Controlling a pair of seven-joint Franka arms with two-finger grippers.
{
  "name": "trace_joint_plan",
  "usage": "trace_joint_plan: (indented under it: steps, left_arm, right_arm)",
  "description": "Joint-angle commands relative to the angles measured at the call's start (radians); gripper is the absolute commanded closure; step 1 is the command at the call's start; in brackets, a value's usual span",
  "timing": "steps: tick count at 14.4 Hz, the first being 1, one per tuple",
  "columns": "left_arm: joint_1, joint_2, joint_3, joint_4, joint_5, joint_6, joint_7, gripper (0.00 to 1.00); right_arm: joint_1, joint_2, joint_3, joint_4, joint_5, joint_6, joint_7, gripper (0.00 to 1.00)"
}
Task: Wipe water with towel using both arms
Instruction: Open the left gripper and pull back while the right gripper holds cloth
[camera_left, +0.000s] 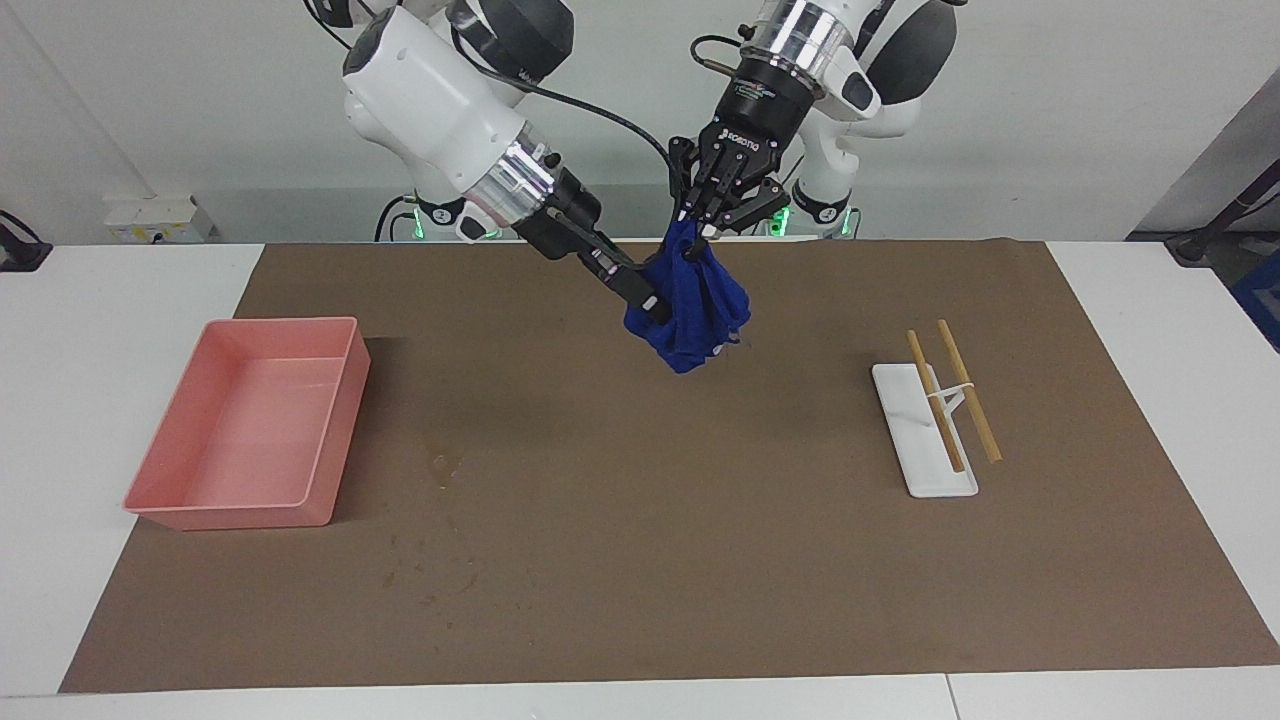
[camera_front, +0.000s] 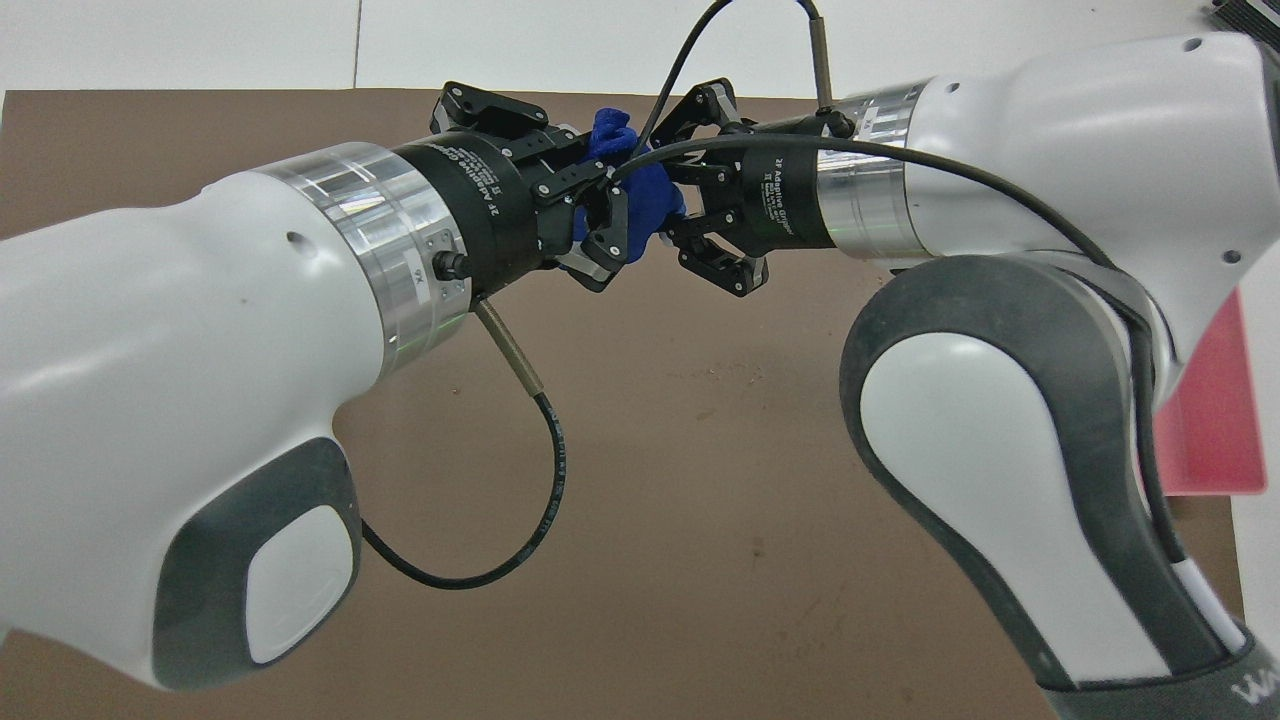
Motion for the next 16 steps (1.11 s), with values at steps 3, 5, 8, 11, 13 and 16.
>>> trace_joint_plan:
  steps: [3, 5, 8, 11, 13, 16]
  left_arm:
    - [-0.017, -0.001, 0.011, -0.002, -0.003, 0.025, -0.051, 1.00]
    - [-0.017, -0.001, 0.011, -0.003, -0.002, 0.020, -0.040, 1.00]
    - [-0.019, -0.003, 0.010, -0.017, 0.012, 0.014, 0.004, 0.73]
    - [-0.006, -0.006, 0.011, -0.017, 0.012, -0.050, 0.067, 0.00]
    - [-0.003, -0.018, 0.013, -0.020, 0.012, -0.141, 0.205, 0.00]
    - [0.033, -0.036, 0.022, -0.030, 0.011, -0.315, 0.467, 0.00]
  right_arm:
    - [-0.005, 0.004, 0.002, -0.007, 0.001, 0.045, 0.006, 1.00]
    - [-0.005, 0.002, 0.001, -0.009, -0.014, 0.045, -0.001, 1.00]
    - [-0.009, 0.002, 0.001, -0.019, -0.115, 0.051, -0.036, 1.00]
    - [-0.040, -0.004, -0.004, -0.045, -0.134, 0.056, -0.096, 1.00]
    - [-0.084, 0.004, -0.004, -0.061, -0.140, 0.058, -0.205, 1.00]
    - [-0.153, 0.027, -0.005, -0.120, -0.141, 0.113, -0.403, 1.00]
